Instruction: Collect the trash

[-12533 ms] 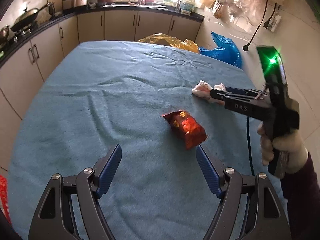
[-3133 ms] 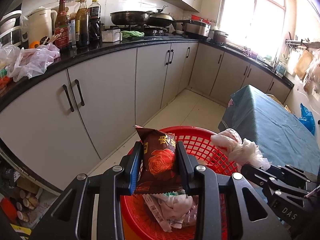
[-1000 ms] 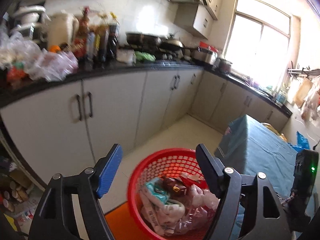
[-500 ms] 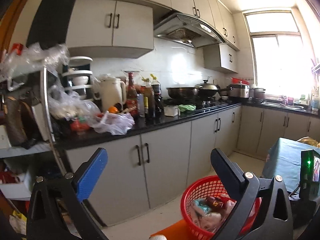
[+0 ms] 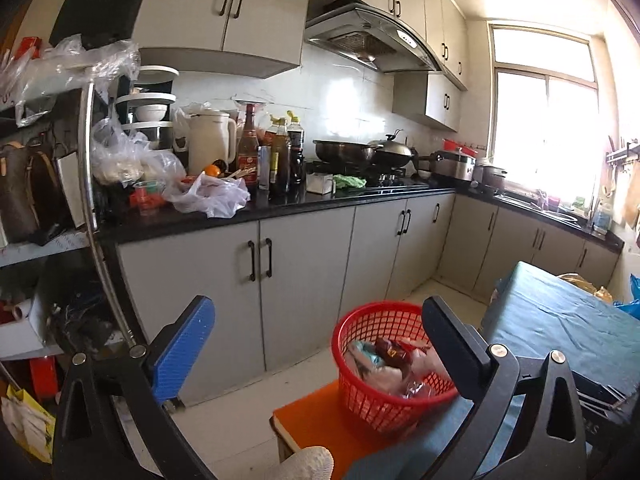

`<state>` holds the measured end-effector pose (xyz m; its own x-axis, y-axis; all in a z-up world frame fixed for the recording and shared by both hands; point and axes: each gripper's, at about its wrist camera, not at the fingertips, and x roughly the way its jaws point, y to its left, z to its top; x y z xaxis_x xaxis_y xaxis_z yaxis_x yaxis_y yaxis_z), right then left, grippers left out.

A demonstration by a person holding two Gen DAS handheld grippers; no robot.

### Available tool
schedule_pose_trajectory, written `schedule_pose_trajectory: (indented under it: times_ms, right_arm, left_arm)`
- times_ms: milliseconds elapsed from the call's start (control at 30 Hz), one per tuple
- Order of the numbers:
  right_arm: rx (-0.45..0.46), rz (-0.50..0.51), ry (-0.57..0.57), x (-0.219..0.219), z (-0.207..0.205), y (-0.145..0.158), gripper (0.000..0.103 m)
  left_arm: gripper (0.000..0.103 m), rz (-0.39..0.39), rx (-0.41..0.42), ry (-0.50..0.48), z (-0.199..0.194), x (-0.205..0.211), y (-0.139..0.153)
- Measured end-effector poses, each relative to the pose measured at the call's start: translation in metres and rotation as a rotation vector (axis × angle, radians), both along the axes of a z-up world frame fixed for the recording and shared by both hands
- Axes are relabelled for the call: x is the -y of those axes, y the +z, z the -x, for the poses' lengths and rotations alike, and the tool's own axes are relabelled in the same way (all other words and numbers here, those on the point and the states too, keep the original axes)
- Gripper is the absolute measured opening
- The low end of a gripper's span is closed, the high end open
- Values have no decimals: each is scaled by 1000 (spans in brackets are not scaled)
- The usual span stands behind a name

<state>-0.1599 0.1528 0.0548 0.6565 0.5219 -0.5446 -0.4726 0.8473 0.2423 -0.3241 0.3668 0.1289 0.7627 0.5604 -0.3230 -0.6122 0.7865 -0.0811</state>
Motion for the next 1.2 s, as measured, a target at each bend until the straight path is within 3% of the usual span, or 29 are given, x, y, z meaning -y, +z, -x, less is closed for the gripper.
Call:
schedule_pose_trajectory:
  times_ms: [200,400,567,767,1200]
  right_arm:
    - [13,9,10,13,25,-3,79]
    - [59,61,17,13,44,-7,82]
    - [91,115,34,5,55,-12,82]
    - [129,163,49,-2,61,-13,85]
    - [113,186,69,-12,58,-19,85]
  left_arm:
    - [103,-26,-37,8,13,23,-8]
    - [103,-51,-170,76,19,43,-31]
    - [103,-12,-252,82,21,39,-47]
    - [103,5,-281,68,16,37,-55]
    - [103,56,-340,12,1,32,-74]
